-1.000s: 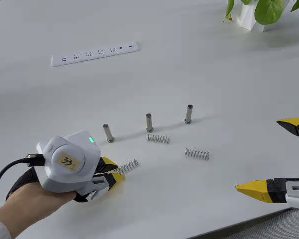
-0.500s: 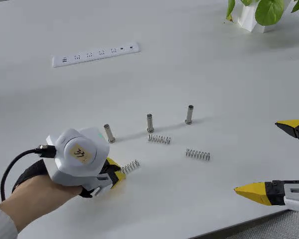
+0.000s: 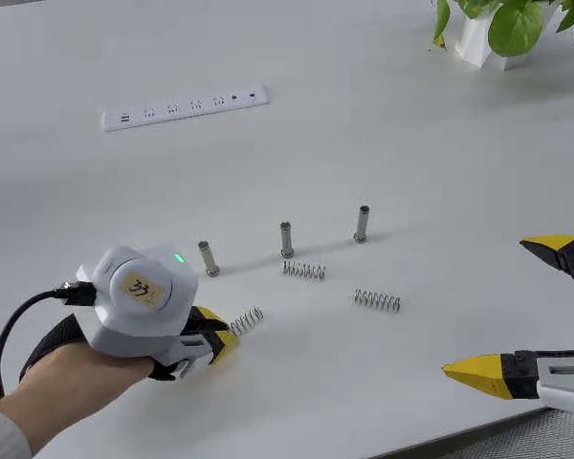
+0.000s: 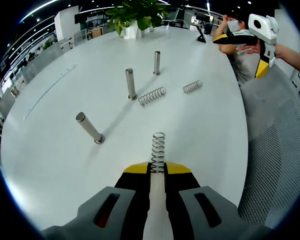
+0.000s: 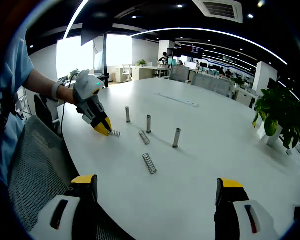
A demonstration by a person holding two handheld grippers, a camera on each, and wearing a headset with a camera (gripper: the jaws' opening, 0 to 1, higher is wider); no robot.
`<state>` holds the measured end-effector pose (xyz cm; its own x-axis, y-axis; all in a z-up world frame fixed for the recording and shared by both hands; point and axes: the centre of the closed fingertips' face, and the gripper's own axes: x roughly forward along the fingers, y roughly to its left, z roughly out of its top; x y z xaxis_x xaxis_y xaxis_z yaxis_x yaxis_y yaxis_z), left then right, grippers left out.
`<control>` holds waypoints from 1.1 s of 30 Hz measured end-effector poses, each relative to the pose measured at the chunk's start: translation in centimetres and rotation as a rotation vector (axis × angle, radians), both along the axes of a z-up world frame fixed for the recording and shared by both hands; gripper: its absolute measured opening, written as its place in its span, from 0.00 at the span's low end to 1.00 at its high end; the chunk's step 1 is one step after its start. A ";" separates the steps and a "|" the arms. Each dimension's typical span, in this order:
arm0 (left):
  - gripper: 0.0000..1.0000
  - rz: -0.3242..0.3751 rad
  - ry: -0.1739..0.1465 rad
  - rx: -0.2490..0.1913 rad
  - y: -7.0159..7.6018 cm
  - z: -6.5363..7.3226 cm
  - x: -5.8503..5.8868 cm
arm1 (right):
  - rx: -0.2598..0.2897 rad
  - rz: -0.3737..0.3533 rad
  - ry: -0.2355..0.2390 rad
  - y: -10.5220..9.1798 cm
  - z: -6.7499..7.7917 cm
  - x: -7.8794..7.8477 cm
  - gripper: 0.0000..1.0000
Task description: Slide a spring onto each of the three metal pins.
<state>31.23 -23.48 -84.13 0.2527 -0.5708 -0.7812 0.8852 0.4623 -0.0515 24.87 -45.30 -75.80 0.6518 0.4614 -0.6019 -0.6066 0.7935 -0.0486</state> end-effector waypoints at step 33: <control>0.06 0.017 -0.088 -0.250 -3.0 7.5 -2.1 | -0.016 0.229 0.008 6.2 0.3 1.4 0.97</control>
<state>29.10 -26.51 -76.63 0.3243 -0.7384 -0.5913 0.8836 0.4596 -0.0893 26.32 -39.10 -75.49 0.5264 0.5874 -0.6148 -0.7712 0.6343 -0.0543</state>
